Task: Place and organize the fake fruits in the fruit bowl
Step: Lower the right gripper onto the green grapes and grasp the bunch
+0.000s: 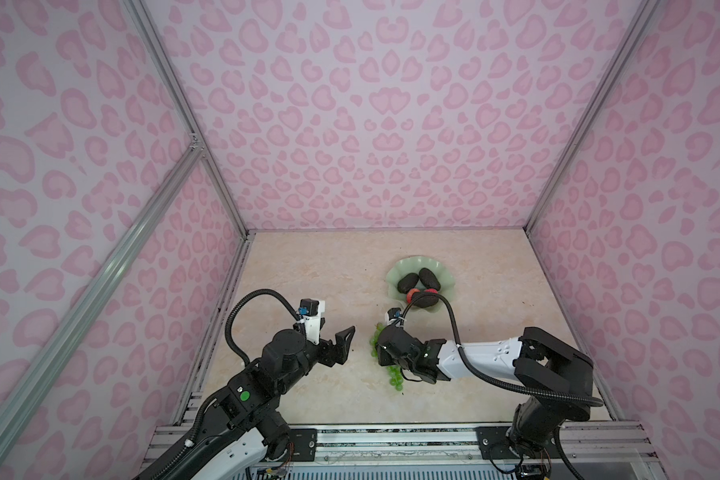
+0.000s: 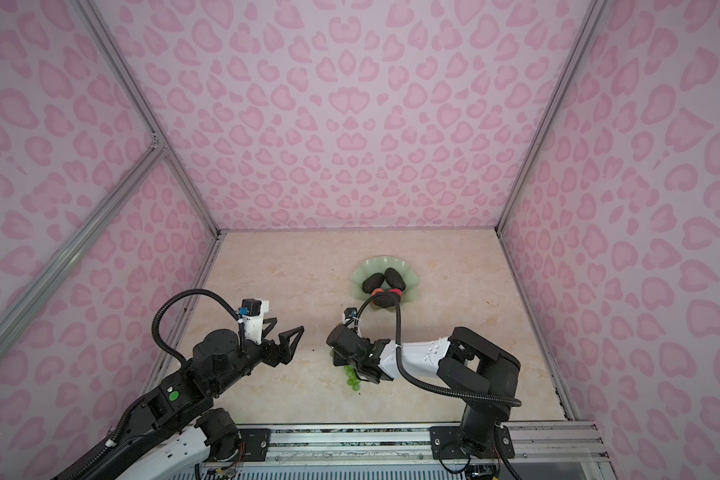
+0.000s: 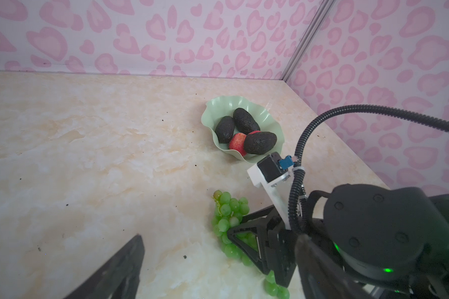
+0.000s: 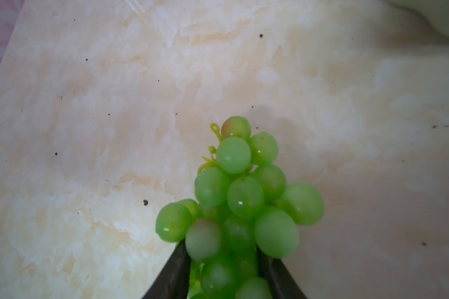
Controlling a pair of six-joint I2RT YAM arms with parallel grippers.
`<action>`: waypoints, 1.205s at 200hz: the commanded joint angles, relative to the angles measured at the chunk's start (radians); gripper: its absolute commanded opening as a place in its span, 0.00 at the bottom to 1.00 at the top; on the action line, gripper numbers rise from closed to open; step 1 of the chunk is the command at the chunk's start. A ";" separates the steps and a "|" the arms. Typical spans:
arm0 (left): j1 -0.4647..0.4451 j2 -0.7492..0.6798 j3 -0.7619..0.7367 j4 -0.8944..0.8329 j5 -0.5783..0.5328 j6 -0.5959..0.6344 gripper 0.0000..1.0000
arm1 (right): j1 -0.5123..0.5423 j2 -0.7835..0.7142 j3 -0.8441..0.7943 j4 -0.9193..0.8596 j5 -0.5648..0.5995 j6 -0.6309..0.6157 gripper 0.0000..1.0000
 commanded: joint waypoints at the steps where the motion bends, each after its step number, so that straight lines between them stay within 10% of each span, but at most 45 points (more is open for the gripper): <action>1: 0.001 0.005 0.002 0.016 0.004 0.000 0.92 | -0.003 -0.037 -0.018 0.021 0.019 0.011 0.38; 97: 0.001 0.028 0.005 0.039 0.014 0.004 0.92 | -0.098 -0.339 0.026 -0.105 0.097 -0.099 0.31; 163: 0.001 0.017 -0.004 0.035 0.011 -0.005 0.92 | -0.019 -0.220 0.025 -0.171 0.018 -0.114 0.95; 241: 0.001 -0.001 -0.002 0.018 0.009 -0.007 0.92 | 0.051 0.060 0.111 -0.211 0.083 0.002 0.86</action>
